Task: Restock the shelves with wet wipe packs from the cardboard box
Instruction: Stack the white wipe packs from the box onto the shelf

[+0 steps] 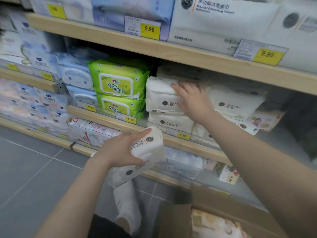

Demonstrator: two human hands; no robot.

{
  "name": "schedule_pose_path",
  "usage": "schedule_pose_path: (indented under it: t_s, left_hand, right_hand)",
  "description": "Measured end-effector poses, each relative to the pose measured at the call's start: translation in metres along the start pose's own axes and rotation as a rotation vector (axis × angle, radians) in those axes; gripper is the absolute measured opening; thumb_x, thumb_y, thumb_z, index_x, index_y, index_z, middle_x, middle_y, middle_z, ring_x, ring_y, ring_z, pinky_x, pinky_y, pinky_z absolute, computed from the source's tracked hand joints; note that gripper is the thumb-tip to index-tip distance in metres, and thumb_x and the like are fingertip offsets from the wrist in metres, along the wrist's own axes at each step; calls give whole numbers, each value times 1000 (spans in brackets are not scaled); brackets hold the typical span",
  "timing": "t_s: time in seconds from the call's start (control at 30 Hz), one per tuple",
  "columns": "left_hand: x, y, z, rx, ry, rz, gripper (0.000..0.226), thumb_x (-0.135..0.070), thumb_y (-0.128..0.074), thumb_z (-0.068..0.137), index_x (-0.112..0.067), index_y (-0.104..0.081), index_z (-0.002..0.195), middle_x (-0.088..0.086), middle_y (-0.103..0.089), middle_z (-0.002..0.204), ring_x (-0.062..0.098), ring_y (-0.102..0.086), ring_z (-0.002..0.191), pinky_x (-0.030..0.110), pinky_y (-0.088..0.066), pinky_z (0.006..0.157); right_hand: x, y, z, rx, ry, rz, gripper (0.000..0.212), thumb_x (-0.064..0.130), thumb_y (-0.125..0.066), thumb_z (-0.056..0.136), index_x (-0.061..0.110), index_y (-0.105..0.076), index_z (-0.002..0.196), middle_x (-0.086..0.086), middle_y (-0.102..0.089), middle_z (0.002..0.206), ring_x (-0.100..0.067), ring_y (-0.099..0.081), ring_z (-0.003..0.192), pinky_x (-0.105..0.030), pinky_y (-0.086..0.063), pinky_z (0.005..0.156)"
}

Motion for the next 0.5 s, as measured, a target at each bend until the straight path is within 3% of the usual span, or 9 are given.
schedule_pose_path:
  t_s: [0.3,0.43,0.5]
  left_hand:
    - [-15,-5,4,42,-5,-13,103,-58,-72,59,-69,-1,132,-10,-54,126,15,-47,117,34,-45,85]
    - [-21,-6,9,59,-19,-59,103,-63,-69,52,-75,0,127,-9,-54,128,16,-48,116,36,-46,87]
    - [-31,-7,9,69,-47,-116,103,-61,-71,51,-76,-3,126,-14,-50,135,12,-47,122,37,-45,93]
  right_hand:
    - [-1,-1,-9,-62,79,42,65,9,-64,77,16,-42,138,-9,-45,140,-30,-40,129,-53,-22,113]
    - [12,12,-45,5,133,208,74,17,-65,82,19,-29,146,-3,-27,154,-21,-19,144,-38,-1,119]
    - [17,18,-82,129,69,440,85,18,-68,79,22,-20,149,4,-17,156,-12,-10,145,-36,-6,120]
Point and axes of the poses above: each hand's wrist, its own z-axis towards the middle knuckle, its own y-axis out of the back of the hand, x = y × z, the point moved 3 cm from there along z, towards the middle knuckle
